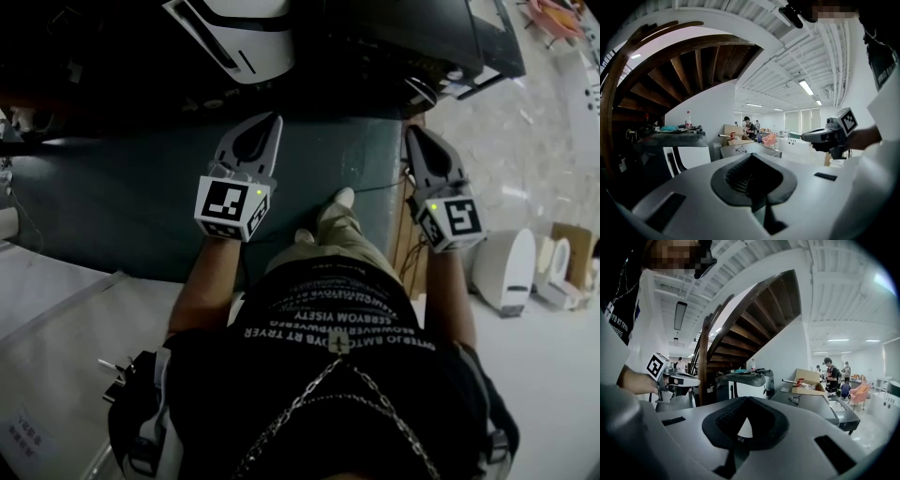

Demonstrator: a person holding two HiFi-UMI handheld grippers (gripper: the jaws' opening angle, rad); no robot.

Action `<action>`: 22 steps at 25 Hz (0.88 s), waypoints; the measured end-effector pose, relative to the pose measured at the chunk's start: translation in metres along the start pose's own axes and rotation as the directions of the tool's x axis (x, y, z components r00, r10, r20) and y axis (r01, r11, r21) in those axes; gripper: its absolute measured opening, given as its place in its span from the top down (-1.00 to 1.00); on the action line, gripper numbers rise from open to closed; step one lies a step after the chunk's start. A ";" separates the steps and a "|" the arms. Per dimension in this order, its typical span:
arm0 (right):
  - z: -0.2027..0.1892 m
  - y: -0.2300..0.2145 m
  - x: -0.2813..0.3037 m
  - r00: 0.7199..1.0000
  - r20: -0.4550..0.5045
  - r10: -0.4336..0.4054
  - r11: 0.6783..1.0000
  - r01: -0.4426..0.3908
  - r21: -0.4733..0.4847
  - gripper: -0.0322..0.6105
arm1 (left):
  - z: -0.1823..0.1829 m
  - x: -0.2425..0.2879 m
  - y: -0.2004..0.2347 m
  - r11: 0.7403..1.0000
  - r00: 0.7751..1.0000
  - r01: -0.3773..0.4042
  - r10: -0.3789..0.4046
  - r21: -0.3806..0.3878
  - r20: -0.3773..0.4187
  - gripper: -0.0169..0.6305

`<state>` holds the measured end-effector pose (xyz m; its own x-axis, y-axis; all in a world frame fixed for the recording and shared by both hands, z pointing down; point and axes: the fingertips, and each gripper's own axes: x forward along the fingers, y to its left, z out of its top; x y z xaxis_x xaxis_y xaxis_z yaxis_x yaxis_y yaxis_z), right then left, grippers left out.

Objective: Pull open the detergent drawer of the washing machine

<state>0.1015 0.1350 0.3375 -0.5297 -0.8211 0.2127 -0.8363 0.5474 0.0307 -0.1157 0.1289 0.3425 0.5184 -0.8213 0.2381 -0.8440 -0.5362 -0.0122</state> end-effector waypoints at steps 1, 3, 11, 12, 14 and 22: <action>0.001 -0.004 0.004 1.000 0.001 0.003 1.000 -0.003 -0.001 0.89 | 0.002 0.006 0.002 1.000 1.000 -0.002 0.002 0.000 0.000 0.94; 0.001 -0.013 0.012 1.000 0.001 0.005 1.000 -0.005 0.008 0.89 | 0.006 0.018 0.006 1.000 1.000 -0.004 0.004 0.000 0.000 0.94; 0.007 -0.049 0.041 1.000 -0.006 0.002 1.000 -0.002 -0.006 0.89 | 0.018 0.060 0.017 1.000 1.000 0.003 -0.003 -0.017 0.000 0.94; 0.006 -0.053 0.043 1.000 -0.012 0.001 1.000 -0.001 -0.007 0.89 | 0.018 0.065 0.019 0.999 1.000 0.005 -0.005 -0.032 0.002 0.94; 0.006 -0.061 0.049 1.000 -0.013 0.004 1.000 -0.004 -0.012 0.89 | 0.019 0.074 0.023 0.999 1.000 0.001 -0.001 -0.047 0.001 0.94; 0.019 -0.085 0.073 1.000 0.000 0.014 1.000 -0.014 -0.005 0.89 | 0.034 0.103 0.035 0.999 1.000 -0.009 0.009 -0.031 0.000 0.94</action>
<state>0.1311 0.0254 0.3315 -0.5412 -0.8133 0.2134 -0.8281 0.5596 0.0329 -0.0873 0.0189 0.3339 0.5106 -0.8262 0.2380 -0.8526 -0.5224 0.0159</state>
